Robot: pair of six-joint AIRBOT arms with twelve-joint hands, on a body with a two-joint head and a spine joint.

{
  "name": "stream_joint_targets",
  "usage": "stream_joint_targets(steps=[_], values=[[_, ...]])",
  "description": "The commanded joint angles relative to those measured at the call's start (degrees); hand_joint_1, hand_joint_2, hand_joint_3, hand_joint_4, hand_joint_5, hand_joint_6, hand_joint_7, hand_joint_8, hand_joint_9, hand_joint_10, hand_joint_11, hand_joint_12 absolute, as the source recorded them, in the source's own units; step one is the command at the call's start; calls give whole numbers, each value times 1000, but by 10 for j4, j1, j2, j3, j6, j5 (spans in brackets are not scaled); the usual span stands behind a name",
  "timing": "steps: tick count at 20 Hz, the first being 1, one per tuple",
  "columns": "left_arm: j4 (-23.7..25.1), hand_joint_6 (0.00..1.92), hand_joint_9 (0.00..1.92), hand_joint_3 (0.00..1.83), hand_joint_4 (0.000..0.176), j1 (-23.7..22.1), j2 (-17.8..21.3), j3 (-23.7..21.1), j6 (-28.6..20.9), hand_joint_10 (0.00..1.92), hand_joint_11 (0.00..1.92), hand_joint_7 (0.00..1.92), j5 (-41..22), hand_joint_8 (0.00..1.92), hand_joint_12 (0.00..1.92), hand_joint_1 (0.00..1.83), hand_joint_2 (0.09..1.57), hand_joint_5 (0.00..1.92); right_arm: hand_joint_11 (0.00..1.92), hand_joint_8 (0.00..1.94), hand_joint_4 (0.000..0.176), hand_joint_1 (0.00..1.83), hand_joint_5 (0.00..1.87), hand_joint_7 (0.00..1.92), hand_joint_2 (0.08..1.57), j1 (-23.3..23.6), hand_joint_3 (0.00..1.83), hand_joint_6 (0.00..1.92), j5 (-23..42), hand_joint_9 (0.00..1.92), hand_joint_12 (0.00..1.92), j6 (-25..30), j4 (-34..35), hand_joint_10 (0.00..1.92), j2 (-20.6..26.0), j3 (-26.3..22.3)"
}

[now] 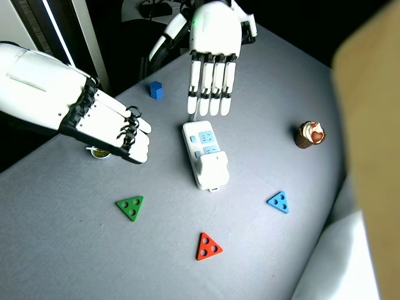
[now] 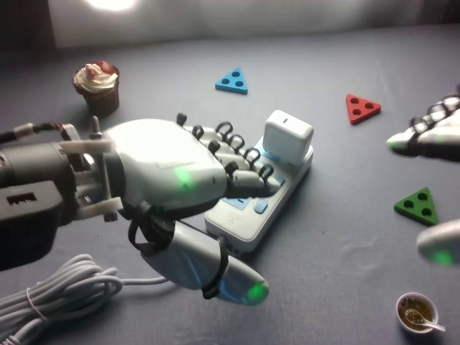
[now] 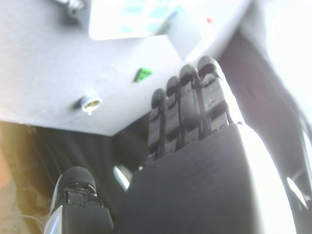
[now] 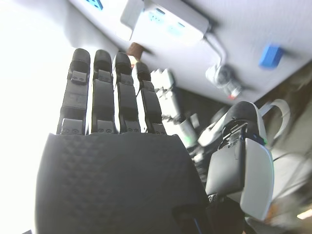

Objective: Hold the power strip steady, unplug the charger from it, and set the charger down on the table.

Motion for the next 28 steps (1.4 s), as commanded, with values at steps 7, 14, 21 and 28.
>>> stream_joint_targets(steps=[7,14,21,28], values=[[-24,5,154,0,0,19,-42,35,26,7,109,179,-82,7,39,0,993,174,93,0,0,228,132,150,1028,14,11,0,179,145,110,-108,190,0,-6,-24],[-60,5,154,1,0,43,-82,60,62,3,104,180,-95,3,36,0,995,181,147,4,0,657,155,191,998,15,0,4,267,198,142,-117,250,7,-50,-15],[-63,3,134,1,0,54,-112,84,63,3,89,154,-106,3,27,0,998,160,147,2,0,1006,163,166,945,17,0,5,313,176,189,-116,348,1,-118,24],[-65,1,141,4,0,64,-125,101,63,3,103,159,-107,2,32,0,1007,161,83,0,0,1105,251,237,1018,20,3,0,321,255,523,-115,427,0,-174,41]])
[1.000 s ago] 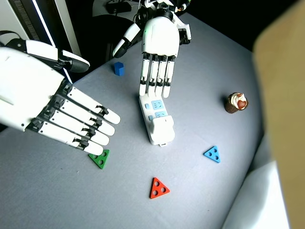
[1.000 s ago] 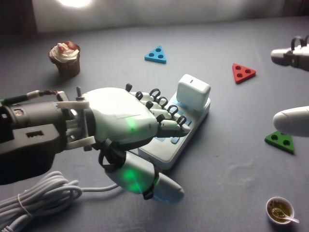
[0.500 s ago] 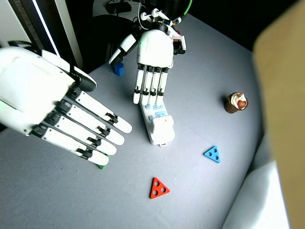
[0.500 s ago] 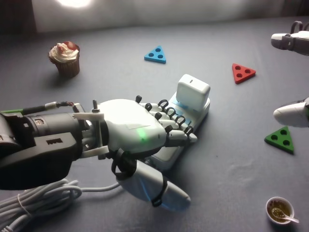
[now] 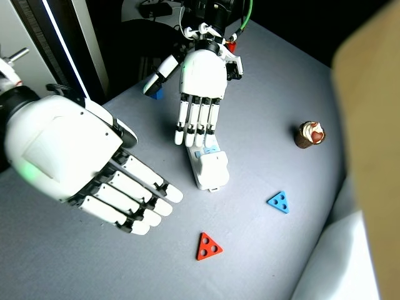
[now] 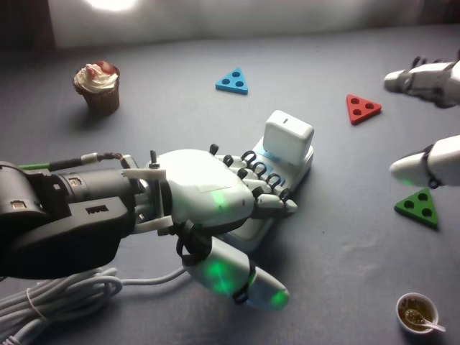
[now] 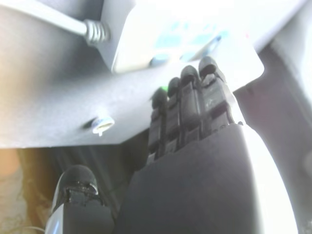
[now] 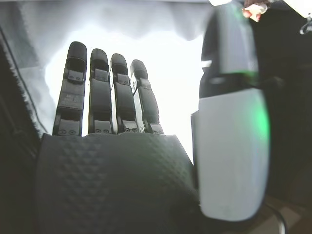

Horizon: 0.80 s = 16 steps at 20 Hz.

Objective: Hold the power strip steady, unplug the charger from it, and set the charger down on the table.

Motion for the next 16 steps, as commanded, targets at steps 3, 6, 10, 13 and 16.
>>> stream_joint_targets(steps=[3,6,10,13,16], values=[[-11,5,146,3,0,10,-10,4,1,4,107,166,-68,4,33,0,1008,172,81,1,0,1091,259,236,1024,9,4,4,36,251,525,2,-4,0,-14,0],[-18,4,139,0,0,20,-17,6,1,2,108,158,-74,3,33,0,995,171,122,13,0,1099,295,274,1016,14,0,12,57,288,547,2,-6,12,-54,15],[-21,9,147,0,0,24,-22,8,1,4,121,170,-75,6,38,0,993,189,94,0,0,1106,317,303,1046,19,0,1,74,308,630,2,-12,1,-98,38],[-22,6,139,0,0,26,-23,8,0,3,115,168,-72,4,35,0,990,187,87,9,0,1085,326,323,1048,22,0,10,87,324,649,1,-12,6,-134,63],[-22,0,117,0,0,28,-22,8,0,0,82,151,-69,0,19,0,974,177,61,4,0,1117,329,321,1044,26,0,6,105,323,642,1,-20,4,-165,84]])
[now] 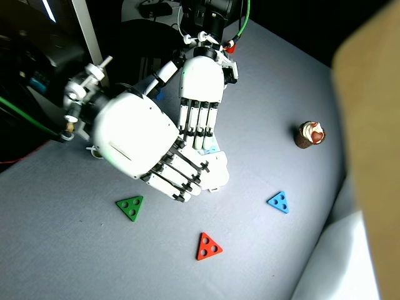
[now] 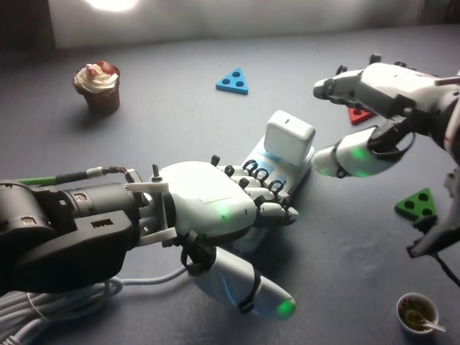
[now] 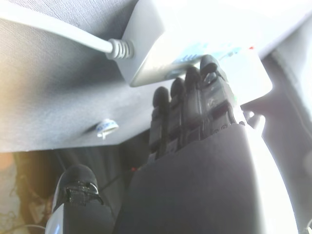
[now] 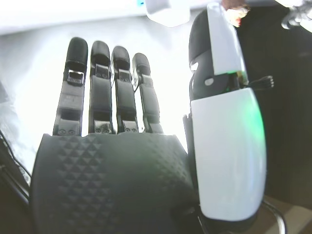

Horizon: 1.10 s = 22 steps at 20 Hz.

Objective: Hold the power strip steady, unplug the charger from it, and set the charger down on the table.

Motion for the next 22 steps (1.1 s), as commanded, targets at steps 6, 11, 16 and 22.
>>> stream_joint_targets(steps=[6,11,16,22], values=[[-2,5,135,0,0,7,-6,-2,-8,9,141,149,-38,3,43,0,981,180,119,1,0,1133,350,351,991,18,0,1,24,342,599,2,-51,1,-20,16],[-2,0,111,0,0,8,-4,-2,-9,0,128,118,-37,0,37,0,983,160,182,11,0,1128,367,371,989,16,0,7,26,376,543,7,-53,15,-43,35],[-2,0,105,0,0,8,-2,-2,-12,0,95,128,-39,1,23,0,983,156,181,9,0,1133,363,378,992,6,0,5,35,377,549,19,-53,10,-73,72],[-2,2,87,0,0,8,-1,-1,-13,3,67,101,-39,2,10,0,984,129,168,6,0,1104,363,371,1019,-1,6,7,37,371,558,28,-53,6,-96,100]])
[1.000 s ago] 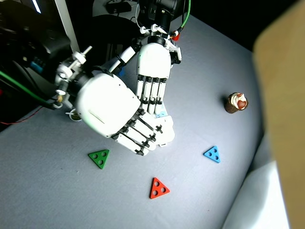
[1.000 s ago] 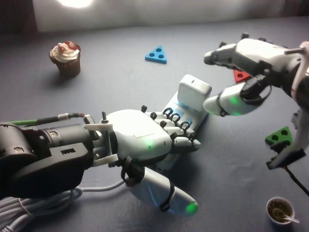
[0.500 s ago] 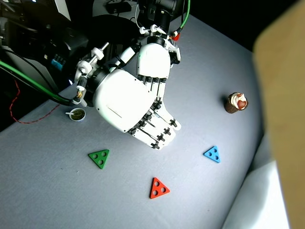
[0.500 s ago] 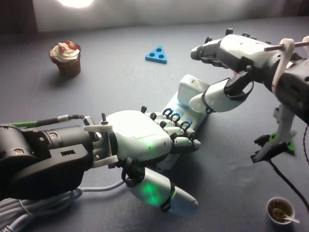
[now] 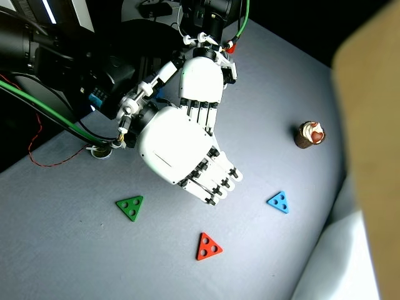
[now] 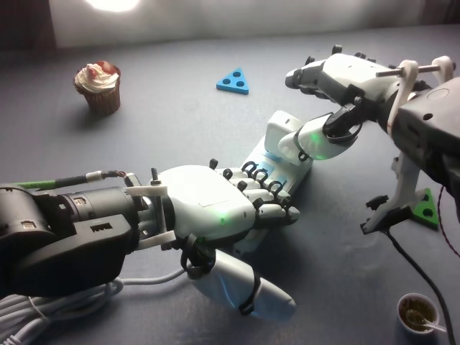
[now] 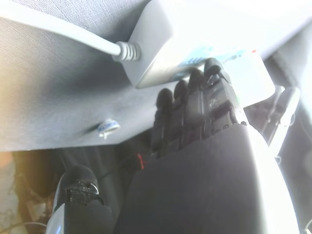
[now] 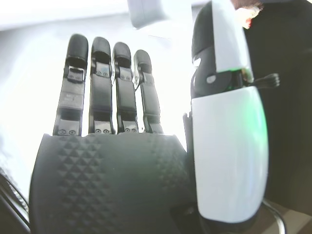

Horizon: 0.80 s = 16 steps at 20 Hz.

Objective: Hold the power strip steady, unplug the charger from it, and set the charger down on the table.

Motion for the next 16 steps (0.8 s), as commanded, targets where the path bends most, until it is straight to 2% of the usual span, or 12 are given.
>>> stream_joint_targets(steps=[1,7,16], values=[[-2,0,81,0,0,0,-1,-1,-5,1,62,94,-34,0,8,0,983,119,181,11,0,1104,379,386,1013,0,3,13,21,384,564,6,-36,10,2,3],[-2,5,100,1,0,0,-1,-1,-5,6,101,104,-32,4,24,0,987,136,170,5,0,1067,367,371,1035,-8,5,4,21,373,579,9,-58,7,-9,7],[-2,7,109,0,0,1,0,-1,-4,6,106,115,-22,5,27,0,981,147,252,6,0,1054,483,509,1041,-18,1,6,21,497,609,9,-71,7,-29,35]])
